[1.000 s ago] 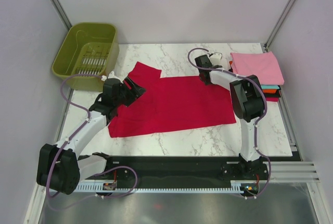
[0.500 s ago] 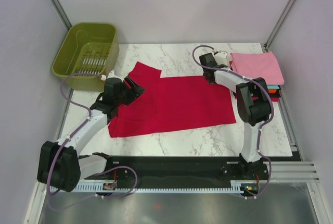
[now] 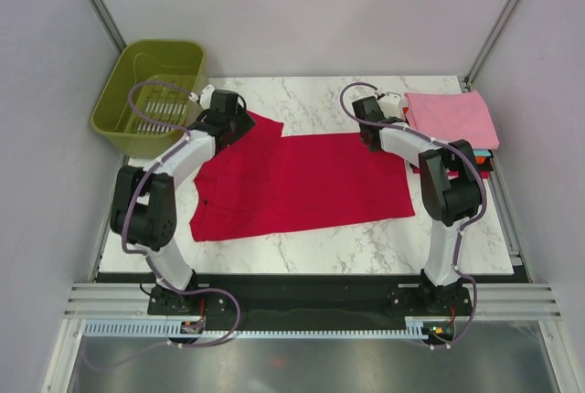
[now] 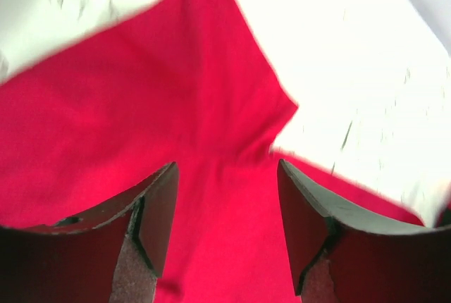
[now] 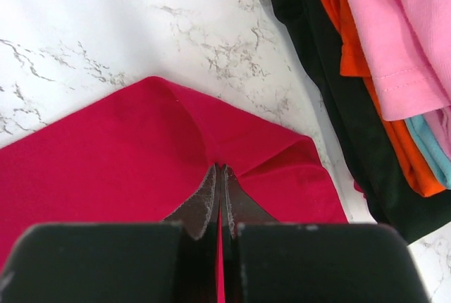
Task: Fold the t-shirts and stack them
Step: Fold the tshirt
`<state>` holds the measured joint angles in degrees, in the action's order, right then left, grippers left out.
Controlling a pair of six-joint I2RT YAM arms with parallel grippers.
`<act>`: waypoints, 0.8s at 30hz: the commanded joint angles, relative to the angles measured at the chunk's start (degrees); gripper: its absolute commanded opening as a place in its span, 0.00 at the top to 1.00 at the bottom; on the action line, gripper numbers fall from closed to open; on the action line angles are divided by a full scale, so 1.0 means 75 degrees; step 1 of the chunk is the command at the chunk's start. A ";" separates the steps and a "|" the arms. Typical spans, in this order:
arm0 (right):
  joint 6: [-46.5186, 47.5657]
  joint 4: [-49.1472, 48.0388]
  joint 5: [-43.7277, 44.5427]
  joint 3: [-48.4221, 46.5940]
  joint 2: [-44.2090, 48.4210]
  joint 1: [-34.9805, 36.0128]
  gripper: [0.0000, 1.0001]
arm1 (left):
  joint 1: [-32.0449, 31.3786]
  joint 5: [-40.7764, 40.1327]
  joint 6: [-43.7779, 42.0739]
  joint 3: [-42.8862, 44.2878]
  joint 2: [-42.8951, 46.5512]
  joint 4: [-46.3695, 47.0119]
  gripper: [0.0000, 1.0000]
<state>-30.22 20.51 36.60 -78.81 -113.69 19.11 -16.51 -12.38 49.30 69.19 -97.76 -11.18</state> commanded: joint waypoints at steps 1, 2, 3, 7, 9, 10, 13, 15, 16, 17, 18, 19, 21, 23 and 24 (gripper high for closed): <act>-0.0084 -0.0297 -0.0122 0.0031 0.0428 -0.0017 1.00 | 0.0057 -0.1056 -0.0559 0.1319 -0.1001 -0.0583 0.34; -0.0084 -0.0298 -0.0122 0.0042 0.0405 -0.0017 1.00 | 0.0069 -0.1068 -0.0701 0.1577 -0.1202 -0.0618 0.33; -0.0084 -0.0309 -0.0134 0.0031 0.0393 -0.0017 1.00 | 0.0081 -0.1149 -0.0795 0.2102 -0.1401 -0.0688 0.32; -0.0084 -0.0321 -0.0122 0.0054 0.0393 -0.0017 1.00 | 0.0151 -0.1746 -0.1485 0.3440 -0.2409 -0.1028 0.04; -0.0073 -0.0321 -0.0134 0.0054 0.0451 -0.0029 1.00 | 0.0209 -0.1852 -0.1920 0.4354 -0.3077 -0.1285 0.00; -0.0061 -0.0333 -0.0145 0.0054 0.0475 -0.0017 1.00 | 0.0256 -0.1876 -0.1967 0.4670 -0.3288 -0.1496 0.03; -0.0061 -0.0356 -0.0169 0.0066 0.0533 -0.0017 1.00 | 0.0420 -0.1690 -0.2201 0.5586 -0.4097 -0.2013 0.12; -0.0061 -0.0368 -0.0169 0.0066 0.0533 -0.0017 1.00 | 0.0467 -0.1700 -0.2529 0.6041 -0.4402 -0.2118 0.14; -0.0061 -0.0368 -0.0181 0.0066 0.0522 -0.0017 1.00 | 0.0502 -0.1712 -0.2658 0.6207 -0.4728 -0.2154 0.14; -0.0061 -0.0368 -0.0169 0.0066 0.0510 -0.0029 1.00 | 0.0502 -0.1712 -0.2995 0.6394 -0.4882 -0.2189 0.14; -0.0072 -0.0368 -0.0181 0.0054 0.0522 -0.0029 1.00 | 0.0503 -0.1678 -0.3196 0.6779 -0.5070 -0.2212 0.15; -0.0073 -0.0368 -0.0146 0.0054 0.0522 -0.0029 1.00 | 0.0503 -0.1596 -0.3569 0.6957 -0.5373 -0.2247 0.17; -0.0061 -0.0380 -0.0169 0.0054 0.0534 -0.0017 1.00 | 0.0503 -0.1572 -0.3900 0.7356 -0.5656 -0.2364 0.21; -0.0061 -0.0380 -0.0169 0.0054 0.0545 -0.0029 1.00 | 0.0549 -0.1281 -0.3889 0.7730 -0.5995 -0.2435 0.23; -0.0072 -0.0391 -0.0169 0.0054 0.0545 -0.0017 1.00 | 0.0549 -0.1105 -0.3994 0.7813 -0.6067 -0.2447 0.27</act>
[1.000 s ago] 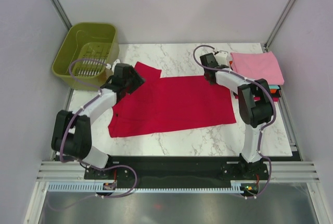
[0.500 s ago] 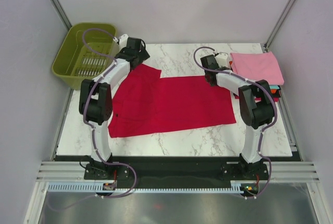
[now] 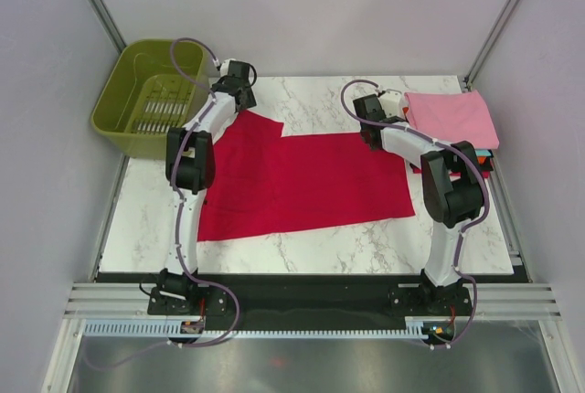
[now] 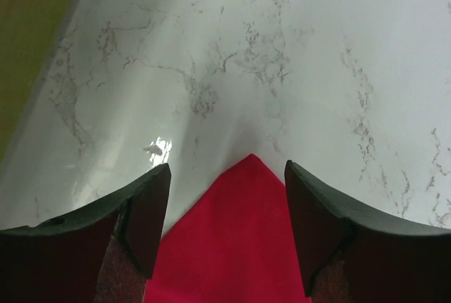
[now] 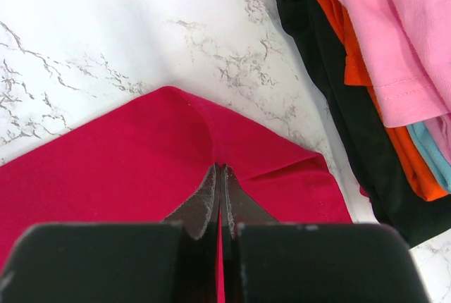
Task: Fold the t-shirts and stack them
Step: Fold the tshirt
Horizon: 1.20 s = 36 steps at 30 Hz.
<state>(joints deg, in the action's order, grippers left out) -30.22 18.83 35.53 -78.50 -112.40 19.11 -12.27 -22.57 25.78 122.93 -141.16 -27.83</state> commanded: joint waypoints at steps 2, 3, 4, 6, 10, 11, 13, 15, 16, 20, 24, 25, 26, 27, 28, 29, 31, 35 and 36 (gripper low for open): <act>-0.0073 -0.0167 -0.0026 0.0013 0.0350 -0.0017 1.00 | -0.0039 0.0325 -0.0941 0.0811 -0.0466 -0.0238 0.28; -0.0084 -0.0167 -0.0026 0.0013 0.0350 -0.0017 1.00 | -0.0051 0.0337 -0.0953 0.0823 -0.0525 -0.0273 0.29; -0.0073 -0.0167 -0.0015 0.0013 0.0350 -0.0017 1.00 | -0.0051 0.0337 -0.0918 0.0824 -0.0549 -0.0285 0.29; -0.0073 -0.0167 -0.0014 0.0002 0.0350 -0.0029 1.00 | -0.0040 0.0453 -0.0918 0.0987 -0.0690 -0.0413 0.31; -0.0084 -0.0178 -0.0014 0.0013 0.0350 -0.0029 1.00 | -0.0039 0.0559 -0.0976 0.0999 -0.0702 -0.0449 0.35; -0.0084 -0.0167 -0.0014 0.0025 0.0361 -0.0029 1.00 | -0.0039 0.0595 -0.0988 0.1023 -0.0713 -0.0460 0.37; -0.0084 -0.0167 -0.0003 0.0037 0.0373 -0.0029 1.00 | -0.0039 0.0700 -0.1058 0.1023 -0.0725 -0.0461 0.43; -0.0084 -0.0167 0.0020 0.0048 0.0385 -0.0041 1.00 | -0.0063 0.0735 -0.1082 0.1023 -0.0737 -0.0472 0.51; -0.0096 -0.0167 0.0032 0.0049 0.0397 -0.0029 1.00 | -0.0063 0.0805 -0.1128 0.1034 -0.0748 -0.0495 0.55; -0.0108 -0.0167 0.0009 0.0060 0.0420 -0.0052 1.00 | -0.0098 0.0841 -0.1187 0.1046 -0.0749 -0.0484 0.66; -0.0108 -0.0178 -0.0038 0.0072 0.0455 -0.0064 1.00 | -0.0098 0.0853 -0.1211 0.1070 -0.0760 -0.0496 0.65; -0.0108 -0.0167 -0.0050 0.0072 0.0479 -0.0076 1.00 | -0.0098 0.0841 -0.1199 0.1081 -0.0760 -0.0496 0.61; -0.0108 -0.0167 -0.0050 0.0084 0.0479 -0.0064 1.00 | -0.0098 0.0818 -0.1187 0.1070 -0.0760 -0.0496 0.58; -0.0119 -0.0167 -0.0061 0.0084 0.0490 -0.0064 1.00 | -0.0098 0.0841 -0.1199 0.1070 -0.0772 -0.0507 0.57; -0.0119 -0.0167 -0.0061 0.0084 0.0502 -0.0053 1.00 | -0.0098 0.0864 -0.1211 0.1093 -0.0772 -0.0496 0.57; -0.0119 -0.0167 -0.0073 0.0084 0.0502 -0.0064 1.00 | -0.0098 0.0888 -0.1222 0.1140 -0.0807 -0.0519 0.57; -0.0131 -0.0167 -0.0096 0.0084 0.0514 -0.0076 1.00 | -0.0098 0.1005 -0.1292 0.1222 -0.0877 -0.0566 0.64; -0.0131 -0.0155 -0.0120 0.0095 0.0549 -0.0099 1.00 | -0.0086 0.1216 -0.1375 0.1480 -0.0995 -0.0671 0.85; -0.0131 -0.0167 -0.0132 0.0084 0.0572 -0.0088 1.00 | -0.0086 0.1216 -0.1363 0.1480 -0.0995 -0.0672 0.84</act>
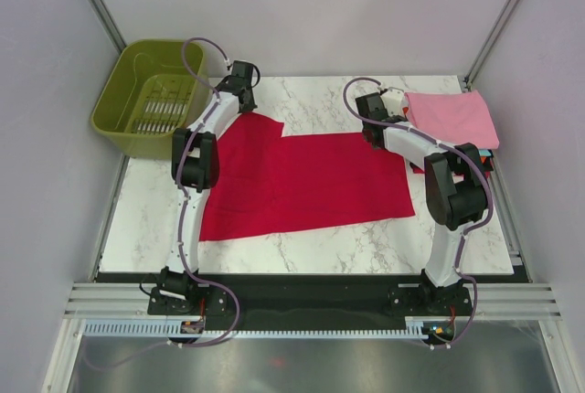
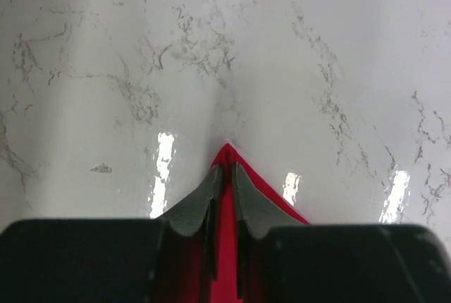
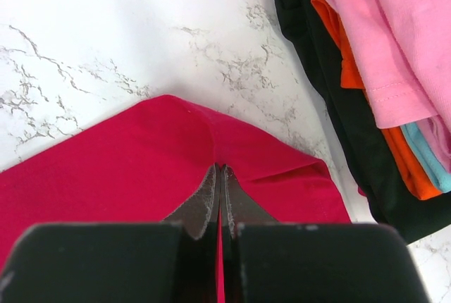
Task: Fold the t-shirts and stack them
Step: Fold the tshirt
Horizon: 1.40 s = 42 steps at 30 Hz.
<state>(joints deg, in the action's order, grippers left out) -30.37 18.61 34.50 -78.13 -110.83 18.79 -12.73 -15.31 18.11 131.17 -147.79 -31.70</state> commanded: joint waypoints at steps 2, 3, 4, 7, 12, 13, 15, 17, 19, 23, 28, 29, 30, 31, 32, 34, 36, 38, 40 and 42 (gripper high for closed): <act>-0.0123 -0.0149 -0.0018 0.0069 0.0374 -0.0056 1.00 | -0.0002 0.0260 -0.0329 0.0393 -0.0123 -0.0167 0.81; -0.0123 -0.0138 -0.0018 0.0081 0.0409 -0.0079 1.00 | -0.0002 0.0260 -0.0317 0.0393 -0.0135 -0.0179 0.79; -0.0123 -0.0149 -0.0018 0.0093 0.0421 -0.0079 1.00 | -0.0002 0.0272 -0.0317 0.0416 -0.0135 -0.0191 0.77; -0.0134 -0.0149 -0.0053 0.0093 0.0433 -0.0067 1.00 | 0.0033 0.0435 -0.0317 0.0521 -0.0205 -0.0261 0.89; -0.0134 -0.0161 -0.0077 0.0081 0.0421 -0.0067 1.00 | 0.0045 0.0494 -0.0329 0.0651 -0.0276 -0.0331 0.98; -0.0134 -0.0150 -0.0077 0.0081 0.0410 -0.0079 1.00 | 0.0045 0.0495 -0.0317 0.0639 -0.0264 -0.0331 0.98; -0.0123 -0.0138 -0.0065 0.0093 0.0456 -0.0079 1.00 | 0.0045 0.0529 -0.0317 0.0592 -0.0206 -0.0273 0.98; -0.0064 -0.0138 -0.0123 0.0093 0.0584 -0.0067 1.00 | 0.0045 0.0600 -0.0375 0.0522 -0.0066 -0.0157 0.98; -0.0041 -0.0138 -0.0112 0.0139 0.0714 -0.0079 1.00 | 0.0033 0.0612 -0.0329 0.0196 0.0180 0.0042 0.98; 0.0053 -0.0126 -0.0123 0.0175 0.0890 -0.0102 1.00 | -0.0025 0.0717 -0.0340 -0.0707 0.1105 0.0699 0.98; -0.0040 -0.0044 -0.0170 0.0175 0.0995 -0.0289 1.00 | -0.0177 0.0050 -0.0563 -0.1434 0.1997 0.0852 0.98; -0.0064 0.0002 -0.0205 0.0186 0.1007 -0.0360 1.00 | -0.0177 -0.0032 -0.0516 -0.1574 0.2114 0.0875 0.98; -0.0087 0.0003 -0.0264 0.0198 0.1042 -0.0407 1.00 | -0.0177 -0.0195 -0.0481 -0.1889 0.2382 0.0887 0.98; -0.0111 0.0014 -0.0334 0.0210 0.1042 -0.0465 1.00 | -0.0177 -0.0266 -0.0469 -0.2055 0.2512 0.0922 0.98; -0.0122 0.0026 -0.0393 0.0210 0.1054 -0.0559 1.00 | -0.0177 -0.0314 -0.0446 -0.2242 0.2687 0.1015 0.98; -0.0134 0.0050 -0.0533 0.0175 0.0996 -0.0653 1.00 | -0.0177 -0.0408 -0.0446 -0.2898 0.3201 0.1214 0.98; -0.0146 0.0120 -0.0627 0.0152 0.0891 -0.0770 1.00 | -0.0189 -0.0454 -0.0422 -0.3622 0.3555 0.1554 0.98; -0.0181 0.0143 -0.0744 0.0151 0.0843 -0.0864 1.00 | -0.0201 -0.0478 -0.0434 -0.4070 0.4104 0.1777 0.98; -0.0193 0.0155 -0.0873 0.0175 0.0832 -0.0923 1.00 | -0.0248 -0.0595 -0.0469 -0.4539 0.4422 0.1906 0.98; -0.0181 0.0155 -0.1072 0.0198 0.0831 -0.0981 1.00 | -0.0294 -0.0665 -0.0539 -0.4937 0.4844 0.1965 0.98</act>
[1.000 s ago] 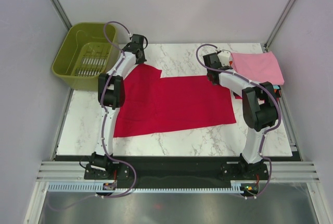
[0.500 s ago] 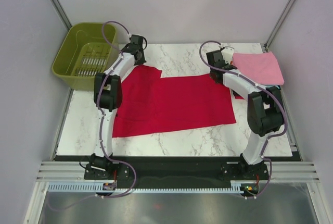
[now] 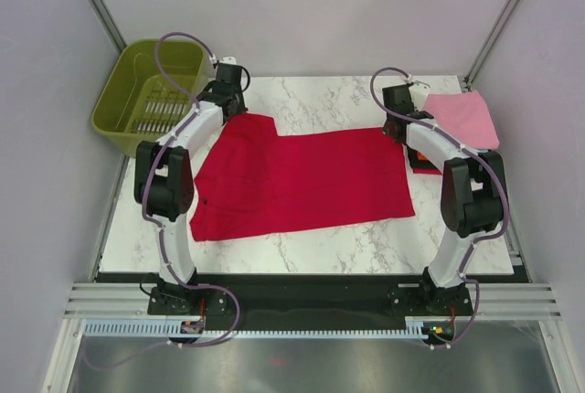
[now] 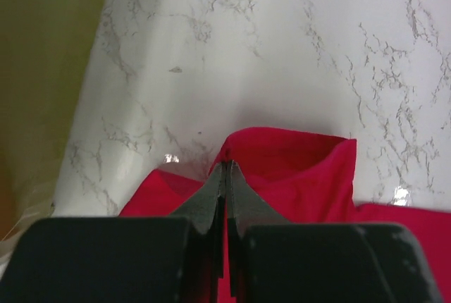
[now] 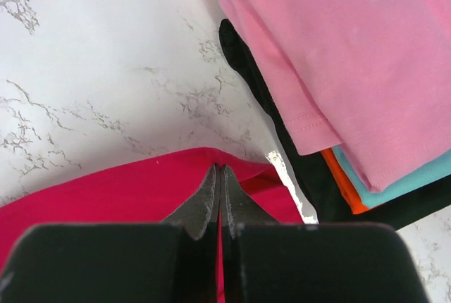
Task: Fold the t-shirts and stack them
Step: Fold the tshirt
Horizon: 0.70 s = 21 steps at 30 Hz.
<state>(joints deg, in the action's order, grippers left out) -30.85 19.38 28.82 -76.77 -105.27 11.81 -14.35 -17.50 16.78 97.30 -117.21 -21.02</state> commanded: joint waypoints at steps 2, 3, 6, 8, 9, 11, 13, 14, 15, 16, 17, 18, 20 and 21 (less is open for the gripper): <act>-0.0117 0.0042 -0.0385 0.0088 0.0161 -0.0075 1.00 | -0.0184 -0.0490 -0.0432 -0.0679 0.1187 0.0587 0.98; -0.0105 0.0053 -0.0397 0.0123 0.0196 -0.0087 1.00 | -0.0231 -0.0549 -0.0444 -0.0912 0.1329 0.0599 0.98; -0.0117 0.0053 -0.0444 0.0298 0.0395 -0.0087 1.00 | -0.0418 -0.0655 -0.0572 -0.1346 0.1879 0.0669 0.98; -0.0105 0.0042 -0.0444 0.0439 0.0524 -0.0087 1.00 | -0.0571 -0.0760 -0.0642 -0.1546 0.2115 0.0669 0.98; -0.0117 0.0042 -0.0456 0.0486 0.0560 -0.0075 1.00 | -0.0606 -0.0807 -0.0678 -0.1744 0.2255 0.0669 0.98; -0.0152 0.0030 -0.0514 0.0603 0.0630 -0.0087 1.00 | -0.0735 -0.0959 -0.0759 -0.1968 0.2630 0.0658 0.98; -0.0222 0.0006 -0.0526 0.0674 0.0654 -0.0087 1.00 | -0.0817 -0.1053 -0.0970 -0.2261 0.3005 0.0658 0.98; -0.0246 0.0006 -0.0526 0.0685 0.0665 -0.0087 1.00 | -0.0840 -0.1158 -0.1041 -0.2331 0.3099 0.0646 0.98; -0.0246 0.0006 -0.0514 0.0720 0.0677 -0.0087 1.00 | -0.0864 -0.1206 -0.1111 -0.2495 0.3205 0.0623 0.98; -0.0281 0.0006 -0.0456 0.0732 0.0689 -0.0075 1.00 | -0.0864 -0.1264 -0.1204 -0.2543 0.3391 0.0588 0.98; -0.0304 0.0006 -0.0398 0.0744 0.0747 -0.0087 1.00 | -0.0876 -0.1381 -0.1252 -0.2624 0.3475 0.0529 0.98; -0.0316 -0.0005 -0.0351 0.0814 0.0794 -0.0087 1.00 | -0.0876 -0.1417 -0.1287 -0.2764 0.3568 0.0517 0.98; -0.0363 -0.0005 -0.0175 0.0896 0.0946 -0.0087 1.00 | -0.0864 -0.1487 -0.1311 -0.2941 0.3861 0.0505 0.98; -0.0386 0.0006 -0.0116 0.1001 0.1005 -0.0087 1.00 | -0.0864 -0.1487 -0.1288 -0.3104 0.3966 0.0505 0.98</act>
<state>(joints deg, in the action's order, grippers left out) -32.32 19.92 25.76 -70.63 -101.27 11.38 -20.97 -25.47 10.39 76.12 -91.31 -18.28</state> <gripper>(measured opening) 0.008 0.025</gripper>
